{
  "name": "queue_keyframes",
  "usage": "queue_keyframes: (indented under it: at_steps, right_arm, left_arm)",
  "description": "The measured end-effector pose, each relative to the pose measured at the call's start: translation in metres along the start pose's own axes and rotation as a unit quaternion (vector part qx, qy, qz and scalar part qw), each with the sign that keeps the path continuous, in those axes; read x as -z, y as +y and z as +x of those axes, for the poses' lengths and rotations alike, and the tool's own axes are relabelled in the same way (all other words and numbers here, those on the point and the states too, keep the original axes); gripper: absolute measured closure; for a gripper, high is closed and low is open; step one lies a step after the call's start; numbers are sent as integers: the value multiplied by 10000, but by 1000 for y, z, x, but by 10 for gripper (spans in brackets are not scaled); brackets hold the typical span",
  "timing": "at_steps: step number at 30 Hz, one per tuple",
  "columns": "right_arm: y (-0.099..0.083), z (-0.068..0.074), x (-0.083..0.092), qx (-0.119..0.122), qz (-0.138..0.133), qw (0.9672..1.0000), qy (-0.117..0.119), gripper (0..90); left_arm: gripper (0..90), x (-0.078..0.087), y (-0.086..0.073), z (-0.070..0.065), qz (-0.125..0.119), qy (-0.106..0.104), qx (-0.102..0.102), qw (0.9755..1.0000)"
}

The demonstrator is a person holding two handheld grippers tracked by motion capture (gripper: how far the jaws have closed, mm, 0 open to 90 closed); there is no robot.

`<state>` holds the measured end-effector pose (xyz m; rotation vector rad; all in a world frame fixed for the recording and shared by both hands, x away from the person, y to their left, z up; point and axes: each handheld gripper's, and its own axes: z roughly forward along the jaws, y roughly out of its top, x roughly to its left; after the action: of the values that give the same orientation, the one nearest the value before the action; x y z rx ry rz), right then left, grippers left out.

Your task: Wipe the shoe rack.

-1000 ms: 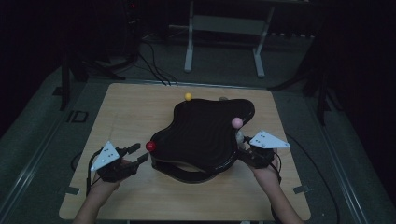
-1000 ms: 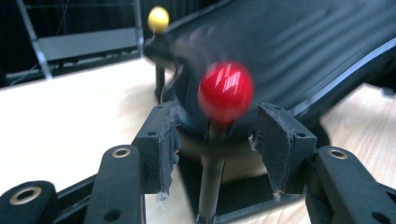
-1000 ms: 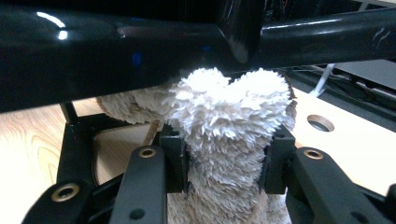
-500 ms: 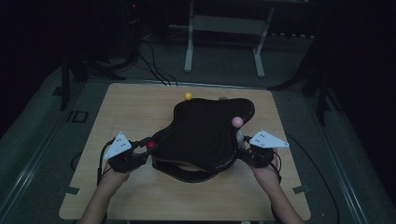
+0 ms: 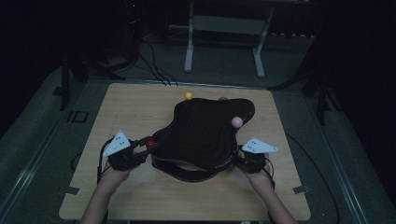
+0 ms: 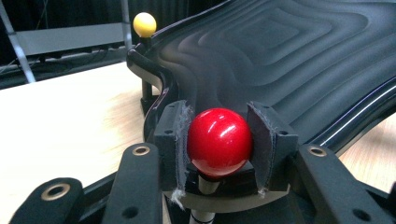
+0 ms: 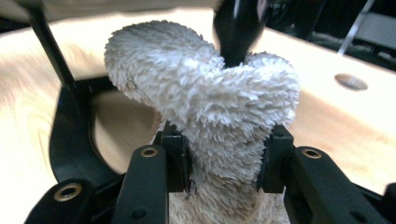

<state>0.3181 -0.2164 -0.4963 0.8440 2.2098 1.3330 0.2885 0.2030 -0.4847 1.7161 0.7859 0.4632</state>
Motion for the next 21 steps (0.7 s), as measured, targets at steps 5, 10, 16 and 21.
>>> queue_keyframes:
  at_steps: [5,10,16,21]
  right_arm:
    - [-28,-1,-20,-29,469,9988,109,613]
    - [-32,0,-22,-129,530,9985,89,592]
    - [-17,-2,-12,-43,460,9989,14,564]
    - [3,-3,8,-60,38,10000,-9,558]
  left_arm:
    - [593,0,-1,0,-40,-23,48,10000]
    - [592,0,-2,2,-59,-78,122,9999]
    - [592,-1,-2,1,-74,-80,89,9999]
    - [592,-1,-2,1,-61,-96,101,9999]
